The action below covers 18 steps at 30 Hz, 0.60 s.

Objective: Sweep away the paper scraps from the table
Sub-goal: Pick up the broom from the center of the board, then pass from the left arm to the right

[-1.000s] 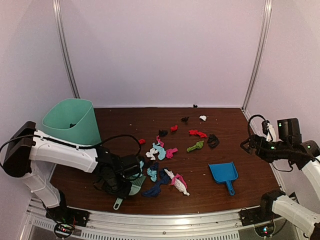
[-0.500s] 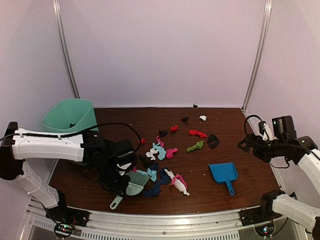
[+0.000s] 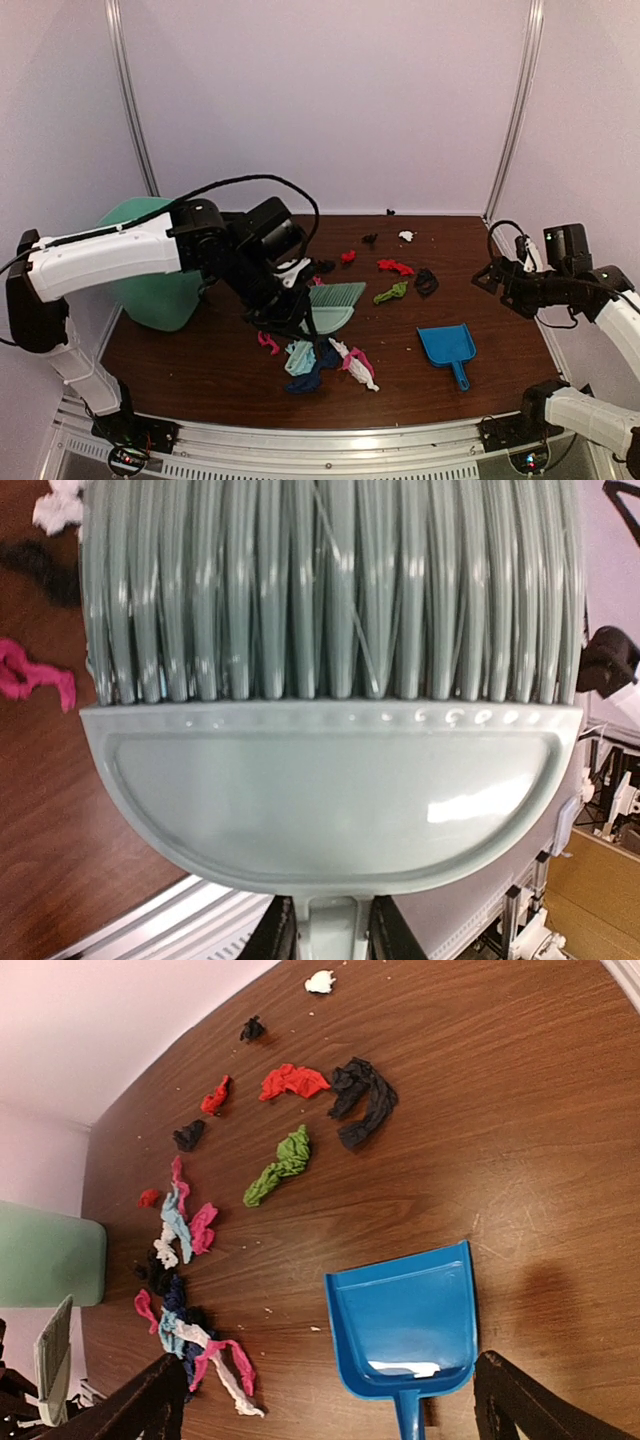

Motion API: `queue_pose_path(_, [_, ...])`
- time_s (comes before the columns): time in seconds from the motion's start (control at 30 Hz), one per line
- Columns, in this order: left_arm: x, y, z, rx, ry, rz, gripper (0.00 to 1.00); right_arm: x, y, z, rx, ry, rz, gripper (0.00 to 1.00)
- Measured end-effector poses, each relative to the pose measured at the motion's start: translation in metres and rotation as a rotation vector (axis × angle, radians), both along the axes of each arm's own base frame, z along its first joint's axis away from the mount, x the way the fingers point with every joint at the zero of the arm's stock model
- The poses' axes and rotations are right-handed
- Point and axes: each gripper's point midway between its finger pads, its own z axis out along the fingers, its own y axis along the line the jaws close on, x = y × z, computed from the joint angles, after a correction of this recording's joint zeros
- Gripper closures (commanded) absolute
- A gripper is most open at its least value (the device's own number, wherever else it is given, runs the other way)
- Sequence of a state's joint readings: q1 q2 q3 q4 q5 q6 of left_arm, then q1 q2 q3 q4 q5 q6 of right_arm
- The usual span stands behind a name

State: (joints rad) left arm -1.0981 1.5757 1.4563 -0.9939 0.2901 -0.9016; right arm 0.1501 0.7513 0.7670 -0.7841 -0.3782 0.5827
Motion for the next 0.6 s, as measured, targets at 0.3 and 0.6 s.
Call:
queue_pose_path(0.3, [0.079, -0.066, 0.023, -0.09, -0.093, 0.176, 0.81, 0.014, 0.033, 0.048, 0.226, -0.088, 0.044, 0.01])
queue_pose_path(0.6, [0.152, -0.094, 0.053, -0.23, -0.163, 0.421, 0.8, 0.014, 0.079, 0.093, 0.367, -0.186, 0.116, 0.02])
